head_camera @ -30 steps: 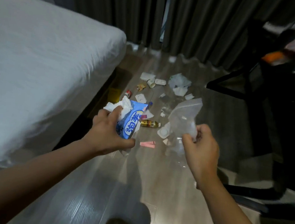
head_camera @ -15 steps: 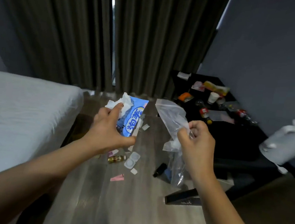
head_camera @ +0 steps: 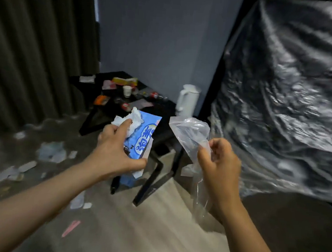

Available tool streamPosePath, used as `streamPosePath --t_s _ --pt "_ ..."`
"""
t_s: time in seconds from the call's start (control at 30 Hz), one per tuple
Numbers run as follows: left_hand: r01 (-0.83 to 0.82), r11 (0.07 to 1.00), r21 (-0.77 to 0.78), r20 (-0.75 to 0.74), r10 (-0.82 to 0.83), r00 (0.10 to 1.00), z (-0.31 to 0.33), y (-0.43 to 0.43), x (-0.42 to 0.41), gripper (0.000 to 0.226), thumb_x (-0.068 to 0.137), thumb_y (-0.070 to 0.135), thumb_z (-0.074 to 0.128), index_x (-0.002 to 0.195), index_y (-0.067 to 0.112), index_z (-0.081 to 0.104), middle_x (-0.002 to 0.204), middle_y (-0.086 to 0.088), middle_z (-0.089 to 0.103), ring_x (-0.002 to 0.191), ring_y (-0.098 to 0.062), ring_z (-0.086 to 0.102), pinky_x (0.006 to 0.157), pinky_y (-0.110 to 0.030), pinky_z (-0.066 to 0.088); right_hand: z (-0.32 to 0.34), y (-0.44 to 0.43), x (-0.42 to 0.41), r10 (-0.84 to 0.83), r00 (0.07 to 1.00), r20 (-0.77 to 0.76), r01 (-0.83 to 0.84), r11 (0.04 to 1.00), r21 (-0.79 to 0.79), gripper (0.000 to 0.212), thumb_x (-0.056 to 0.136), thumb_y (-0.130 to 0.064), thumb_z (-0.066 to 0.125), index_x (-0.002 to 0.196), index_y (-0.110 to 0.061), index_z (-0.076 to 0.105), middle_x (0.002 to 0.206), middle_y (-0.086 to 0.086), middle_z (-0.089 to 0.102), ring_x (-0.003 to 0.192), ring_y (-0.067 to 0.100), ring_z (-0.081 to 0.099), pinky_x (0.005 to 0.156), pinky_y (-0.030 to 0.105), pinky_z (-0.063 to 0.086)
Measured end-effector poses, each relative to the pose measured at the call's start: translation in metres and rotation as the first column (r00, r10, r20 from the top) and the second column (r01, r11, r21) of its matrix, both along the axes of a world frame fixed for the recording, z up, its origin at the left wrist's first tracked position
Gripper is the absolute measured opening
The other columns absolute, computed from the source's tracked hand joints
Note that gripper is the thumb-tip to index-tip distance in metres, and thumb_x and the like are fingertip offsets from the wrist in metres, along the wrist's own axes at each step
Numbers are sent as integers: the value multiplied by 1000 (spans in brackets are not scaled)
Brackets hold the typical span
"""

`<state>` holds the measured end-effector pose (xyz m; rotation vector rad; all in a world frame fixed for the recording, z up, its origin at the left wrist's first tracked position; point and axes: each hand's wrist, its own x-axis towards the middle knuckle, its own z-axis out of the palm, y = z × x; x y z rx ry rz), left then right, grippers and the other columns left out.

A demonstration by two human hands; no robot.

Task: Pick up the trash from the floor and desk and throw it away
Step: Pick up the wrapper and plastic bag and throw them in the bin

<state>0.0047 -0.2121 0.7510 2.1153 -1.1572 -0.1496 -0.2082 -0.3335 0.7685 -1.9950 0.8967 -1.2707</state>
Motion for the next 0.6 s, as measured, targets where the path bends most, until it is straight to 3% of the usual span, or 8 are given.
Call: streamPosePath --t_s 0.13,0.27,0.4,0.6 --pt "232 972 -36 -2 -232 973 12 -49 -83 118 37 69 55 145 40 15 113 11 20 122 -18 30 98 -23 25 12 3 -103 -241 970 4 241 969 -45 10 82 -21 64 77 -22 55 66 -8 59 58 5 51 51 15 38" --pt "447 891 -84 37 -446 894 26 -85 -189 114 38 71 52 143 41 19 115 7 25 122 -18 32 101 -22 25 17 17 -214 -465 885 36 466 883 -54 13 80 -18 66 75 -22 55 65 -9 59 59 5 52 53 13 38" --pt "656 751 -79 57 -653 755 45 -111 -308 120 36 70 53 146 37 18 125 -2 30 127 -22 31 112 -32 26 20 43 -333 -659 750 63 662 749 -40 11 77 -25 63 73 -26 52 68 -10 60 60 4 53 51 11 39" --pt "837 529 -136 52 -840 540 38 -118 -504 116 38 67 53 145 34 24 113 2 33 115 -15 34 107 -31 33 21 95 -511 -841 537 61 843 537 -24 13 79 -19 65 76 -21 53 64 -3 59 57 8 52 55 20 41"
